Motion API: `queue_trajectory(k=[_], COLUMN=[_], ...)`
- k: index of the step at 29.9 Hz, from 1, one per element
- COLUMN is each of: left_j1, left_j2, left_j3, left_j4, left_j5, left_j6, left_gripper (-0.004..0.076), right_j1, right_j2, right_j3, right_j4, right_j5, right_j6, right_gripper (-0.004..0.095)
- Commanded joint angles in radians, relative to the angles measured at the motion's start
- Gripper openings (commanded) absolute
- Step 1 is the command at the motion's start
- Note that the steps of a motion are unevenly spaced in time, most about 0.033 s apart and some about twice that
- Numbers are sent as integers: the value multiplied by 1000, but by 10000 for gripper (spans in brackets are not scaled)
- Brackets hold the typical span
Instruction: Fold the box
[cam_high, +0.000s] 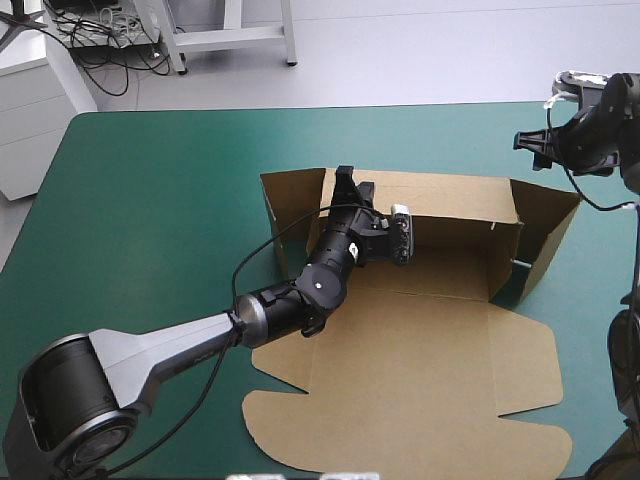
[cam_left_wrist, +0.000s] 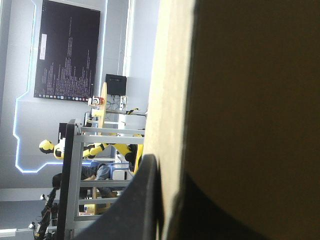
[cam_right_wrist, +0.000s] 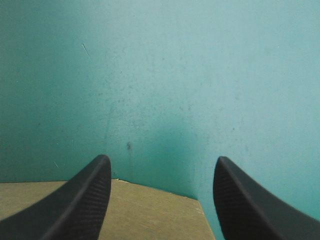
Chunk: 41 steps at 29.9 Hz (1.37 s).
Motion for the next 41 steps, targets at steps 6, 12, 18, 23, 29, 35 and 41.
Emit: queue_trajectory(k=[6,12,18,23,29,35,41], left_j1=[3,3,3,3,3,3,3], left_j2=[-36,-36,-36,-36,-36,-36,-36], left_j3=[-25,-25,-25,-25,-25,-25,-25], left_j4=[50,50,50,50,50,50,50], left_j5=[27,27,32,64,61,61,61], left_j6=[-25,-25,-25,-25,-25,-25,-25], left_gripper=[-10,-10,-10,-10,-10,-10,-10], right_j1=[-7,-7,-7,-7,-7,-7,-7], right_j2=[-21,-5,-6,-41,-101,-165,-226], right_j3=[-28,-28,63,175,210,251,351], right_j4=[-11,-4,10,56,31,56,56], right_j5=[7,7,7,7,4,-4,-30], right_j6=[-13,-24,-54,-105,-122,-145,-186], right_gripper=[552,552,552,552,552,552,552])
